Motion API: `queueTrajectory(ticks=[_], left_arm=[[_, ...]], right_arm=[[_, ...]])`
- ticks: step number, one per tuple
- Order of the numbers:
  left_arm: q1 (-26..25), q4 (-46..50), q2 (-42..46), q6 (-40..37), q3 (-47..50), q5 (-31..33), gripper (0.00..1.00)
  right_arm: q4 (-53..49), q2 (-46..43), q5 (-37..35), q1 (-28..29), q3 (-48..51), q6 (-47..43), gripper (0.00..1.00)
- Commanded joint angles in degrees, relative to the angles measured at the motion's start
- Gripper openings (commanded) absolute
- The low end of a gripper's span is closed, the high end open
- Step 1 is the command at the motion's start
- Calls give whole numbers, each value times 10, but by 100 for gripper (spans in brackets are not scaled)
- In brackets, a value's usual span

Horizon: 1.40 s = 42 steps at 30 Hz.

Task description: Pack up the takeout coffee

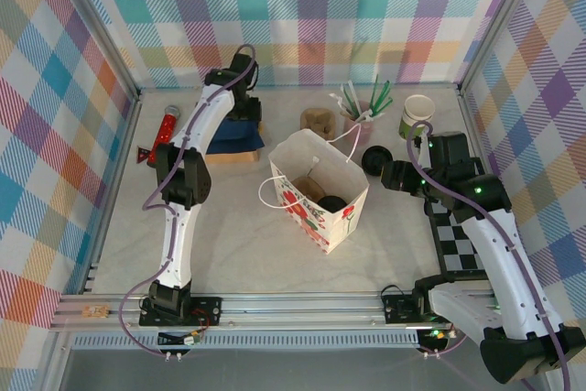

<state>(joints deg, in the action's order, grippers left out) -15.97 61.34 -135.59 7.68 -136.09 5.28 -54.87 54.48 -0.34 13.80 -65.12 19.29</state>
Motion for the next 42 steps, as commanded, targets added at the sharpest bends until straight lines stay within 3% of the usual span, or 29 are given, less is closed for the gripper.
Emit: queueTrajectory(ticks=[1,8,11,14,27,28,30,35,42], left_arm=[[13,4,21,4,-10,2,56],[33,-31,34,22,-11,12,65],[53,-36,24,41,-21,-15,69],[74,-28,5,62,-40,-50,70],[97,-46,10,57,-35,-68,76],[97,-45,10,55,-36,-77,78],[95,-32,5,46,-41,-81,97],[73,-7,11,27,-28,-11,98],[66,-60,13,35,-24,-46,96]], right_arm=[[12,-2,3,-4,3,4,75],[16,6,-1,-5,0,7,76],[17,12,-1,-5,-1,6,76],[19,17,-1,-5,-1,5,76],[24,39,-6,-4,-12,5,76],[25,40,-5,-4,-12,6,76],[27,44,-5,-5,-13,7,76],[33,46,-13,-4,-11,13,76],[38,58,-6,-5,-20,15,76]])
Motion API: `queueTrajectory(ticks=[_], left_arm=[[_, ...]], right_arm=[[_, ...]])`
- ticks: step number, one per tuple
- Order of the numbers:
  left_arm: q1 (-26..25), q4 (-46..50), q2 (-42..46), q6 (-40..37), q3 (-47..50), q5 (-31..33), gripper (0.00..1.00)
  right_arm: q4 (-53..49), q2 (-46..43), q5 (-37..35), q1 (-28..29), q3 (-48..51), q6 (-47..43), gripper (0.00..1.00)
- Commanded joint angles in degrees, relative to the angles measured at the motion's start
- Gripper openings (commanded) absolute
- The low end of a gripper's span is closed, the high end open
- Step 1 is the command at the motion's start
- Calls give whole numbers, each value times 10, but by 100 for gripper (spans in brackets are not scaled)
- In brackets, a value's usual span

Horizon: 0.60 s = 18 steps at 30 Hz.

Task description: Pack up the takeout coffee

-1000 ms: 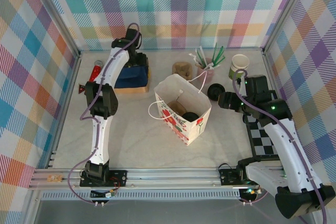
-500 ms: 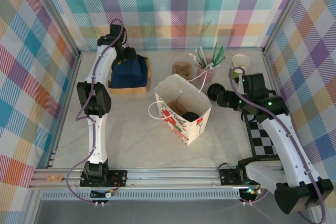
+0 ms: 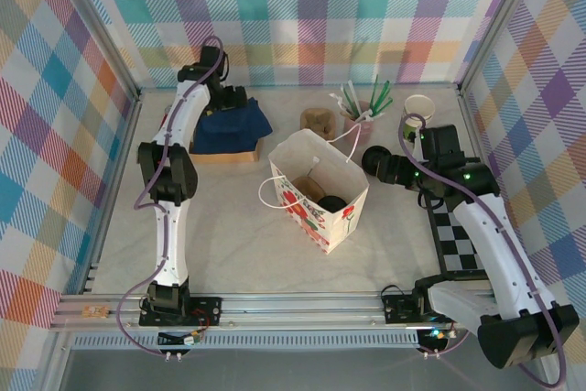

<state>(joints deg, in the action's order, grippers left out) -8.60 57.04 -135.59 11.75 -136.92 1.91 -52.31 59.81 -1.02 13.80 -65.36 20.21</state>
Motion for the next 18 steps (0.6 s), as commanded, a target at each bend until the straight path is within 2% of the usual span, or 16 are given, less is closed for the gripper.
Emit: queueTrajectory(ticks=[1,3,5,7,10,12,18], left_arm=[[-10,-11,1,-10,-36,-18,97],[-11,13,-32,-15,-81,-16,97],[-8,36,-57,-15,-117,13,98],[4,39,-57,4,-111,36,98],[33,8,-35,30,-62,34,99],[51,-13,-23,35,-36,27,99],[91,-40,-42,12,-43,-45,99]], right_arm=[[13,5,0,-4,-18,6,76],[14,6,0,-4,-17,5,76],[13,7,0,-5,-20,4,76],[9,8,-1,-4,-22,1,76],[6,8,-4,-5,-23,-3,76],[6,11,-4,-5,-22,-5,76],[18,20,8,-4,-17,0,77]])
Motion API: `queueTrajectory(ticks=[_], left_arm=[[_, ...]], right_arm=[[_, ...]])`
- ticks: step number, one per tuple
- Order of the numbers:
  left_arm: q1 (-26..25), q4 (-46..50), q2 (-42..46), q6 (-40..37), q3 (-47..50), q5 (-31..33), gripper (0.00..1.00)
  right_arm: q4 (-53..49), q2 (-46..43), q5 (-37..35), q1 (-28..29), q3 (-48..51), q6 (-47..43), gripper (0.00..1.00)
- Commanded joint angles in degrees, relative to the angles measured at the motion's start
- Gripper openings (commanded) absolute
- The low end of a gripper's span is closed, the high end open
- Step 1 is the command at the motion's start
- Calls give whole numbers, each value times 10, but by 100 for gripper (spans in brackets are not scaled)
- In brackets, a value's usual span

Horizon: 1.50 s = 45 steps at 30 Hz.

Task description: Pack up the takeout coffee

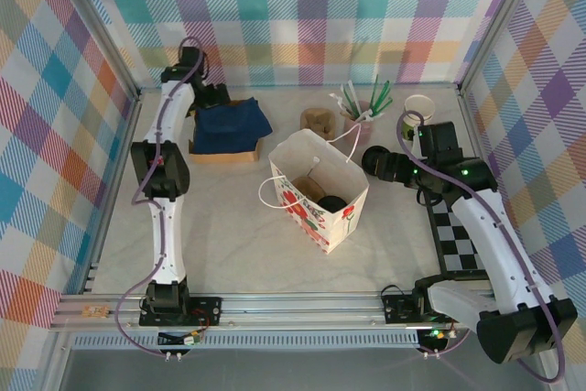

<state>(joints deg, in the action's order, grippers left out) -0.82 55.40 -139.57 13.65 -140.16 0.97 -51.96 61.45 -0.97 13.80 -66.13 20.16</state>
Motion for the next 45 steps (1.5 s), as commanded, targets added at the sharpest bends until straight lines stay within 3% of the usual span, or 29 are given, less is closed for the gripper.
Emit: queueTrajectory(ticks=[1,8,13,16,23,29,45], left_arm=[[18,-24,-8,-7,-17,-38,99],[30,-61,-30,-25,-27,-73,98],[32,-77,-46,-35,-40,-101,88],[33,-87,-49,-33,-42,-99,82],[35,-80,-78,-40,-80,-92,80],[40,-78,-84,-46,-79,-103,69],[42,-58,-86,-81,-55,-72,61]], right_arm=[[15,6,10,-4,-8,2,77],[14,9,11,-5,-7,3,76],[13,9,13,-5,-9,5,76],[13,10,13,-4,-8,5,76],[14,14,18,-5,-7,7,75],[15,17,21,-4,-9,8,74],[20,19,26,-5,-5,11,73]])
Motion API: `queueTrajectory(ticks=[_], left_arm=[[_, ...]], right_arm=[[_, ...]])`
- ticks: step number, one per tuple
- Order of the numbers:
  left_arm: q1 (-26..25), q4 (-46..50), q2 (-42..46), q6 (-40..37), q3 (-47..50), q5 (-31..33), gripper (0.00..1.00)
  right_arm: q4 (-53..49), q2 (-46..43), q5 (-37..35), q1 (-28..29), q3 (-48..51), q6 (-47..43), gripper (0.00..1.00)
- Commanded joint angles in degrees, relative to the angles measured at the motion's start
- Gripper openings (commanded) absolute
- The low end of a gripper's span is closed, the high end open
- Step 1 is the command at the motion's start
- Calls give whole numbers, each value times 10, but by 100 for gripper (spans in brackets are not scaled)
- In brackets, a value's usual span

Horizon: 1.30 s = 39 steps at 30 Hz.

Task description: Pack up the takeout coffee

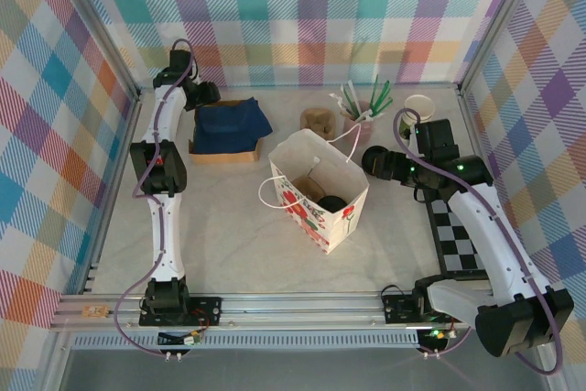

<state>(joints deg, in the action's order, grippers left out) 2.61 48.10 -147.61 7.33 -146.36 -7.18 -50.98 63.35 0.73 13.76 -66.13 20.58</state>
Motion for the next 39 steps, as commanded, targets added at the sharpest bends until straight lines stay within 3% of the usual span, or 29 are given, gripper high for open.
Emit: queueTrajectory(ticks=[1,11,16,23,27,35,39], left_arm=[[7,15,-6,-19,8,13,60],[9,21,-9,-37,12,32,57],[10,19,-10,-35,16,22,45],[9,23,-11,-35,17,29,37],[9,25,-8,-32,17,36,21],[9,27,11,-31,17,60,2],[9,33,24,-32,18,59,0]], right_arm=[[10,1,8,-4,-5,7,73],[14,1,11,-4,-3,10,73],[16,2,14,-4,-4,12,73],[16,0,13,-4,-2,12,72],[17,-1,11,-4,-1,12,72],[18,-4,9,-4,0,13,72],[19,-8,9,-4,2,14,72]])
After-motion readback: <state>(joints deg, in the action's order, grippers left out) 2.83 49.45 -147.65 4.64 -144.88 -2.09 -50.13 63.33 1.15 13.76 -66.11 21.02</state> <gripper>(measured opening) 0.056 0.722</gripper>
